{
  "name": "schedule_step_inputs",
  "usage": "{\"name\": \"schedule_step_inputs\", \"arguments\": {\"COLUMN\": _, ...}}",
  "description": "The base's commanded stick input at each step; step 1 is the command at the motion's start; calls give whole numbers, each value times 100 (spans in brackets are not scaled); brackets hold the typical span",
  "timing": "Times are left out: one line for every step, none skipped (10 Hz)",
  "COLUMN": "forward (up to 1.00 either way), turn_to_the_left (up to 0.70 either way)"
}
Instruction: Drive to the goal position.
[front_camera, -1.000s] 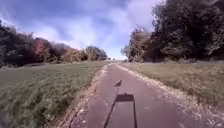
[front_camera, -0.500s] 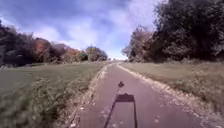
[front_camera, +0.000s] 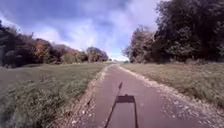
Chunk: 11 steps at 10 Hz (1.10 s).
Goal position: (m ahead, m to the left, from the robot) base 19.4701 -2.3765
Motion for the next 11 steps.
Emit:
{"name": "schedule_step_inputs", "arguments": {"forward": 70, "turn_to_the_left": 0}}
{"name": "schedule_step_inputs", "arguments": {"forward": 70, "turn_to_the_left": 0}}
{"name": "schedule_step_inputs", "arguments": {"forward": 70, "turn_to_the_left": 0}}
{"name": "schedule_step_inputs", "arguments": {"forward": 70, "turn_to_the_left": 0}}
{"name": "schedule_step_inputs", "arguments": {"forward": 70, "turn_to_the_left": 0}}
{"name": "schedule_step_inputs", "arguments": {"forward": 70, "turn_to_the_left": 0}}
{"name": "schedule_step_inputs", "arguments": {"forward": 70, "turn_to_the_left": 0}}
{"name": "schedule_step_inputs", "arguments": {"forward": 70, "turn_to_the_left": 0}}
{"name": "schedule_step_inputs", "arguments": {"forward": 70, "turn_to_the_left": 0}}
{"name": "schedule_step_inputs", "arguments": {"forward": 70, "turn_to_the_left": 0}}
{"name": "schedule_step_inputs", "arguments": {"forward": 70, "turn_to_the_left": 0}}
